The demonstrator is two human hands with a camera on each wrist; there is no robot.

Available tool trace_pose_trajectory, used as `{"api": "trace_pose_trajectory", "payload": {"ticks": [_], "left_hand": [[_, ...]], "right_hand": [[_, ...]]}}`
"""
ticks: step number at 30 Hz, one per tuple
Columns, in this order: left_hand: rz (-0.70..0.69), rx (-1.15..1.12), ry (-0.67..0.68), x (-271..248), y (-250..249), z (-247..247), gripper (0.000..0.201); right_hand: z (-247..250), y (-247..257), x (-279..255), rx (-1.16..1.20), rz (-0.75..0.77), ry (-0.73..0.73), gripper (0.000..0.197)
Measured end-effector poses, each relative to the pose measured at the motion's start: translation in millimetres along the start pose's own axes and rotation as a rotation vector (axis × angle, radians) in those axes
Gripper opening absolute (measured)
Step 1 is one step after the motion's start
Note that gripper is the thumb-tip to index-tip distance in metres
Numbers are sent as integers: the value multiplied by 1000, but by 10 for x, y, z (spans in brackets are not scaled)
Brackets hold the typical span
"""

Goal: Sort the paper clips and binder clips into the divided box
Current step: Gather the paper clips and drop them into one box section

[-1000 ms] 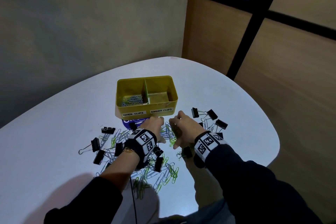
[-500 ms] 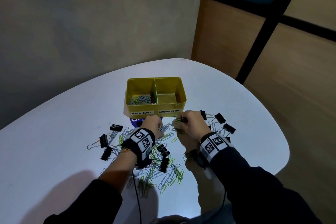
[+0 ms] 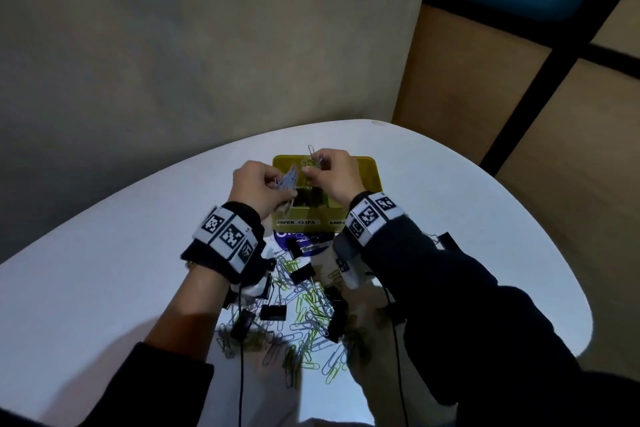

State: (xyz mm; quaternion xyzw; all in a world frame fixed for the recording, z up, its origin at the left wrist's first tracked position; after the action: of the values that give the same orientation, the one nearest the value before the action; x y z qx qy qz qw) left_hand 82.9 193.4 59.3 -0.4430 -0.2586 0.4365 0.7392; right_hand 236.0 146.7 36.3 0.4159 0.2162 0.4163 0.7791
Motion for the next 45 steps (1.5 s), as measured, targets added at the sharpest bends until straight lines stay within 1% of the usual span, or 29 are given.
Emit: {"api": "trace_pose_trajectory", "payload": {"ticks": [2, 3, 4, 6, 8, 9, 10, 13, 14, 15, 16, 18, 19, 20, 21, 23, 24, 26, 28, 29, 30, 31, 33, 35, 36, 38, 40, 43, 45], "left_hand": [[3, -57, -38, 110, -34, 70, 11], [4, -97, -66, 155, -56, 99, 11], [-3, -126, -106, 205, -70, 123, 11], [-25, -197, -192, 290, -97, 151, 11], [-16, -279, -223, 356, -72, 86, 13], [-13, -261, -219, 390, -40, 27, 13], [-4, -187, -195, 410, 1, -45, 12], [54, 110, -64, 369, 138, -282, 18], [50, 192, -59, 320, 131, -325, 20], [16, 252, -89, 258, 74, -345, 20], [-47, 291, -127, 173, -40, -376, 20], [-252, 305, -157, -67, -341, -549, 19], [-356, 298, -122, -202, -473, -698, 18], [-427, 290, -42, -316, -544, -893, 17], [-458, 289, 82, -407, -553, -1133, 16], [-422, 351, 397, -556, -448, -1659, 18], [-385, 400, 535, -633, -379, -1877, 24], [-311, 545, 739, -806, -264, -2191, 46], [-301, 759, 858, -964, -166, -2398, 66], [-305, 854, 900, -1034, -124, -2467, 71], [-309, 932, 934, -1095, -83, -2526, 72], [-315, 985, 949, -1122, -41, -2556, 69], [-327, 1011, 951, -1153, -26, -2602, 51], [-316, 958, 937, -1151, -51, -2584, 30], [-305, 928, 927, -1136, -63, -2560, 26], [-281, 861, 877, -1060, -118, -2479, 25], [-292, 795, 778, -905, -221, -2400, 29], [-371, 695, 619, -632, -430, -2378, 31], [-416, 683, 561, -515, -507, -2405, 34]], "right_hand": [[-114, -55, 51, -177, -47, 96, 32], [-130, -75, 63, -233, -61, 125, 35], [-118, -98, 71, -241, -68, 137, 36], [-35, -113, 53, -142, -73, 120, 34], [139, -161, 0, -34, -63, 46, 29], [244, -204, -36, 1, -61, 4, 27], [351, -259, -83, 32, -66, -29, 27], [664, -476, -278, 134, -129, -70, 24], [774, -570, -344, 148, -151, -69, 23], [883, -653, -421, 140, -169, -54, 22], [984, -768, -494, 122, -187, -27, 22], [1181, -1039, -671, 51, -227, 22, 21], [1287, -1182, -761, -13, -250, 26, 20], [1391, -1329, -855, -89, -280, 19, 19], [1487, -1456, -951, -166, -312, 7, 19], [1604, -1654, -1141, -299, -374, 5, 16], [1614, -1733, -1233, -340, -408, 22, 14], [1572, -1864, -1398, -397, -477, 77, 18], [1504, -1985, -1528, -468, -532, 119, 32], [1462, -2034, -1578, -503, -549, 138, 40], [1412, -2073, -1619, -528, -554, 161, 46], [1341, -2085, -1624, -547, -539, 184, 49], [1266, -2099, -1617, -561, -480, 191, 46], [1256, -2104, -1590, -541, -436, 179, 37], [1257, -2113, -1578, -533, -419, 186, 34], [1260, -2132, -1576, -532, -391, 210, 31], [1273, -2146, -1587, -533, -372, 220, 29], [1328, -2156, -1584, -583, -344, 195, 28], [1384, -2153, -1578, -658, -341, 160, 26]]}}
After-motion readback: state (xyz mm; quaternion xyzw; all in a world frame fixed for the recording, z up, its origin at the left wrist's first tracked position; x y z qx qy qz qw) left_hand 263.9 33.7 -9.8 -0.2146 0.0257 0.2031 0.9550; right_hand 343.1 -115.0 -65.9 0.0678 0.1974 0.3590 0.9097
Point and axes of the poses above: each hand's wrist, its own x-axis towards the middle knuckle, its own z-axis out of the back of the hand, y = z × x, the point moved 9 cm from there along x, towards the middle knuckle, and after that the axes turned 8 degrees about -x, right-handed, at the moved point
